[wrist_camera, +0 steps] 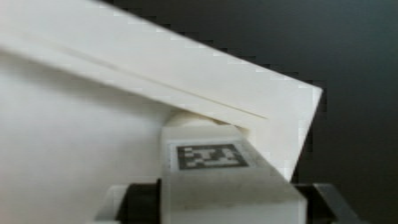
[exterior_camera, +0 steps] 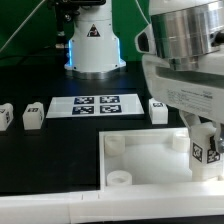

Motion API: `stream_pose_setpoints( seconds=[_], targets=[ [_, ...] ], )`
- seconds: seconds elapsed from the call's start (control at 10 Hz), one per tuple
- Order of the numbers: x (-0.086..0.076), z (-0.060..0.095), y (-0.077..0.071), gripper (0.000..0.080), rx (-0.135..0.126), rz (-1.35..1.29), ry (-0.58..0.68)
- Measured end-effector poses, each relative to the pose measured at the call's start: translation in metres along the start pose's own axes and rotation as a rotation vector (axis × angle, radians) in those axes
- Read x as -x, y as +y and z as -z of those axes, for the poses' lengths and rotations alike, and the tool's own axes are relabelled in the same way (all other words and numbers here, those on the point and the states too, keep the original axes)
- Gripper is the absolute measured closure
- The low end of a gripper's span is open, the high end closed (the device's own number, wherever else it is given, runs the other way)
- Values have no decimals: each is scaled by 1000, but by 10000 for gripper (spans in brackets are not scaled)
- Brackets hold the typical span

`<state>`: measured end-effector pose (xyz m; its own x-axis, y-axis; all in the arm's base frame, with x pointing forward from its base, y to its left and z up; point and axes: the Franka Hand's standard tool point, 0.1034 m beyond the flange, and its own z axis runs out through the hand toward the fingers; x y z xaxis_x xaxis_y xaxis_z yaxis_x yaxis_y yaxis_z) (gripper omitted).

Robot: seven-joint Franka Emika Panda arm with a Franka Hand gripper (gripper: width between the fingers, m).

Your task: Assemble one leg

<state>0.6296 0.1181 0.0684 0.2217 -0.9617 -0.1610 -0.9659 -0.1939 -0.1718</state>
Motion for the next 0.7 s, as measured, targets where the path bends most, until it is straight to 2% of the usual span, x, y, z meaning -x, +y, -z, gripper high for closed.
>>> stream_pose_setpoints(
  seconds=[0.1, 0.2, 0.3, 0.4, 0.5, 0.6, 0.7],
  targets=[
    [-1, -1, 0, 496, -25, -140, -16],
    [0, -2, 1, 496, -37, -227, -25],
    [0, -2, 1, 391, -35, -202, -23],
    [0, -2, 2, 391, -35, -155, -22],
    [0, -3, 2, 254, -34, -150, -21],
    [4, -4, 4, 182, -21, -50, -16],
    [4, -5, 5, 182, 0, 105, -9]
  ],
)
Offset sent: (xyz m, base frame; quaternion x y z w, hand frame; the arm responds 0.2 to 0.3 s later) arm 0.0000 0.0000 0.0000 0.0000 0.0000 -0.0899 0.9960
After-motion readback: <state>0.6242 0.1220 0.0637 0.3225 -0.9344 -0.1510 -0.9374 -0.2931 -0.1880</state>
